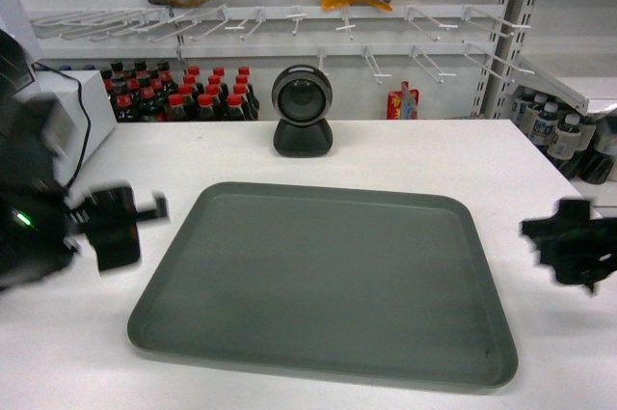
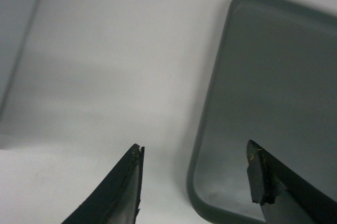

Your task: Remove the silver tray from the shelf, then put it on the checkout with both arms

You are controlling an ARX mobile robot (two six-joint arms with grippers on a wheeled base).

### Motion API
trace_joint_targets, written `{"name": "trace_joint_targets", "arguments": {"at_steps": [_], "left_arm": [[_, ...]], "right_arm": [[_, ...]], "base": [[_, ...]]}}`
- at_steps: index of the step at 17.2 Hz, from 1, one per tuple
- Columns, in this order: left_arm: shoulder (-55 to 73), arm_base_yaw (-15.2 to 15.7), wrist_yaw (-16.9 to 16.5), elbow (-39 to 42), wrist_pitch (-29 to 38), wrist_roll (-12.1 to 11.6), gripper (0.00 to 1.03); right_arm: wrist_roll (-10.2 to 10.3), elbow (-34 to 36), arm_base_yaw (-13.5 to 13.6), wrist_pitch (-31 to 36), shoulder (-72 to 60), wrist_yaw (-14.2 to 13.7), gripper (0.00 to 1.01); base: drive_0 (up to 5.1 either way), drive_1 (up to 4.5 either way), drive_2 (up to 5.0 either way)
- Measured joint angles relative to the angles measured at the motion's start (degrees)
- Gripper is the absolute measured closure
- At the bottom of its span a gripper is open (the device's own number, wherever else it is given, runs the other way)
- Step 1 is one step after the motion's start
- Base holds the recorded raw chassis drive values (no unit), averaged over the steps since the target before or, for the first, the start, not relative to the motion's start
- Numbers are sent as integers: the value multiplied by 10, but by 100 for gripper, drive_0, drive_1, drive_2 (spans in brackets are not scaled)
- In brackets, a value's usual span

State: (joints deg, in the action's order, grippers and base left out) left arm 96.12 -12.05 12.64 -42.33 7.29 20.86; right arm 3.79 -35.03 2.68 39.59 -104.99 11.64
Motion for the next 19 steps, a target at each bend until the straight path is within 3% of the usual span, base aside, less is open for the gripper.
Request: {"name": "trace_joint_targets", "arguments": {"at_steps": [1,2,3,4,5,6,9,13,14,16,17,19], "left_arm": [[-93,16,-4,4,-20,9,37],[-179,17,29,-2,-10,6,26],[-233,21,1,29,137,-34,29],[-267,30,-35,87,269,-95,42],[-278,41,-44,150,329,-141,53],[-275,53,-51,206,358,-170,66],[-296,58,-63,238,375,-186,80],[-331,62,-70,251,386,-194,91],[-356,68,-72,263,390,-197,100],[-389,78,-83,307,373,-198,102],[-408,96,-112,326,364,-199,102],[-459,124,-119,343,353,-199,102]], "right_arm": [[-7,32,-13,80,55,-20,40],[-15,61,-11,208,71,-91,51],[-22,105,-5,287,80,-123,62],[-26,156,-15,327,98,-112,75],[-29,178,-26,329,130,-115,86],[-31,198,-30,328,175,-118,98],[-33,219,-30,303,215,-118,98],[-34,234,-29,253,254,-116,98],[-34,248,-27,238,289,-116,98],[-34,272,-27,214,362,-116,98],[-34,286,-27,192,387,-116,98],[-34,308,-27,153,446,-117,98]], "base": [[0,0,0],[0,0,0],[0,0,0],[0,0,0],[0,0,0],[0,0,0],[0,0,0],[0,0,0],[0,0,0],[0,0,0],[0,0,0],[0,0,0]]}}
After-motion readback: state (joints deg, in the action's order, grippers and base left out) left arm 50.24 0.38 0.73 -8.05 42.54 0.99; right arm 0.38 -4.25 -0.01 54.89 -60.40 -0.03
